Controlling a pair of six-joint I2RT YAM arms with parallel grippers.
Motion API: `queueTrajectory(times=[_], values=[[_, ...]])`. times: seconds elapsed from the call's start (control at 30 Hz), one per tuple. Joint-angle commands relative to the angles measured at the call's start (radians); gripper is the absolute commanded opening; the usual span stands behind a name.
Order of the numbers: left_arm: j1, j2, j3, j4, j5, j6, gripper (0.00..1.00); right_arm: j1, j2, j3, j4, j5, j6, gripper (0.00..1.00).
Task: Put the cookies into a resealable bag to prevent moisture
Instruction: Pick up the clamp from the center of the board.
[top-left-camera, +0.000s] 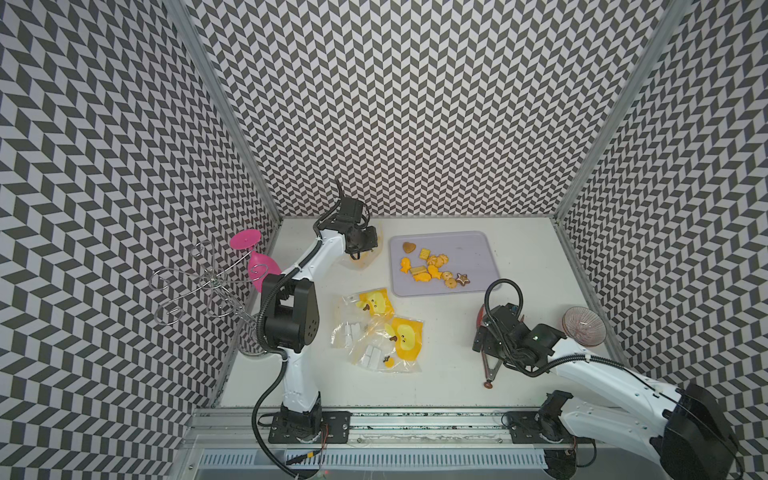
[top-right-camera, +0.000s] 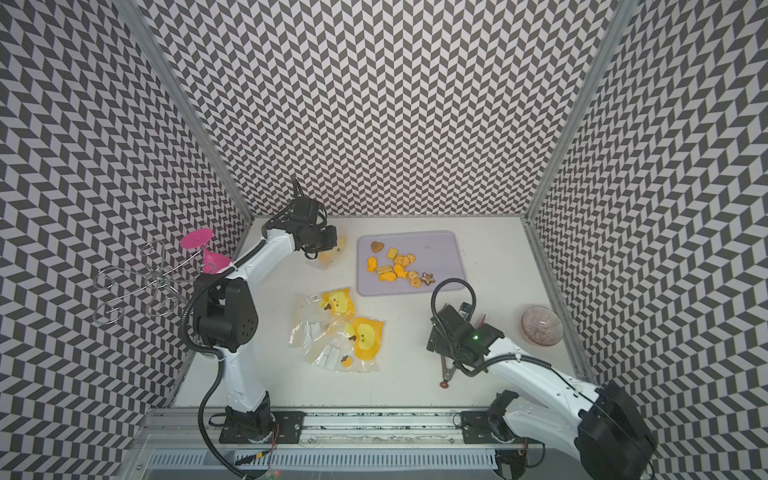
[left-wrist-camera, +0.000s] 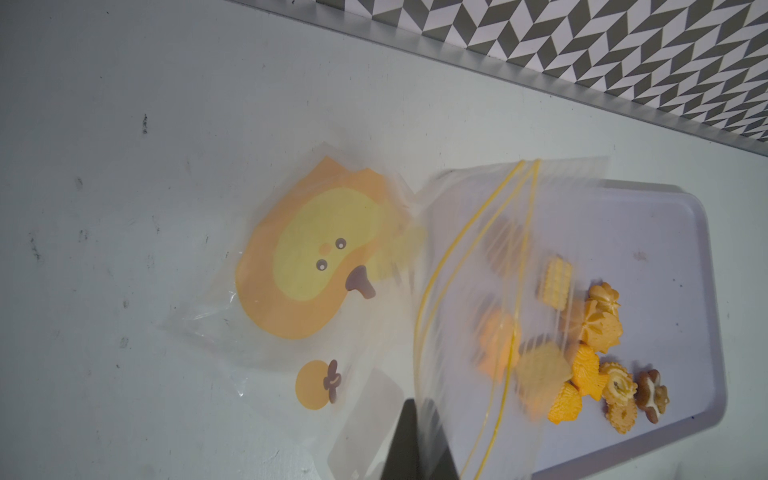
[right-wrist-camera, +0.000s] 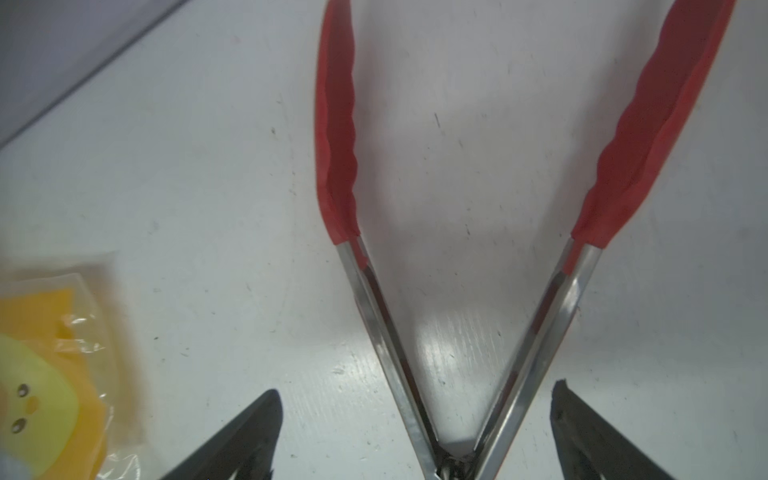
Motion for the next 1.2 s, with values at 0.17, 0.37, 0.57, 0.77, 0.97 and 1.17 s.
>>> queueTrajectory(times=[0.17, 0.37, 0.57, 0.77, 0.97, 1.17], values=[[-0.005, 0.0, -0.016, 0.028, 0.014, 0.0, 0.0, 0.012, 0.062, -0.017, 0.017, 0.009, 0.048, 0.96], [-0.004, -0.002, -0.022, 0.031, 0.011, 0.001, 0.0, 0.012, 0.142, -0.028, 0.069, 0.004, 0.046, 0.87], [-0.004, -0.005, -0.023, 0.031, 0.012, 0.004, 0.0, 0.009, 0.204, -0.019, 0.093, 0.042, 0.06, 0.83], [-0.004, -0.004, -0.024, 0.031, 0.015, 0.005, 0.0, 0.01, 0.299, -0.01, 0.122, 0.058, 0.052, 0.81], [-0.001, -0.008, -0.026, 0.031, 0.016, 0.005, 0.0, 0.01, 0.278, -0.039, 0.162, 0.053, 0.06, 0.72], [-0.001, -0.009, -0.027, 0.031, 0.023, 0.005, 0.0, -0.054, 0.205, -0.02, 0.151, 0.137, 0.054, 0.68]])
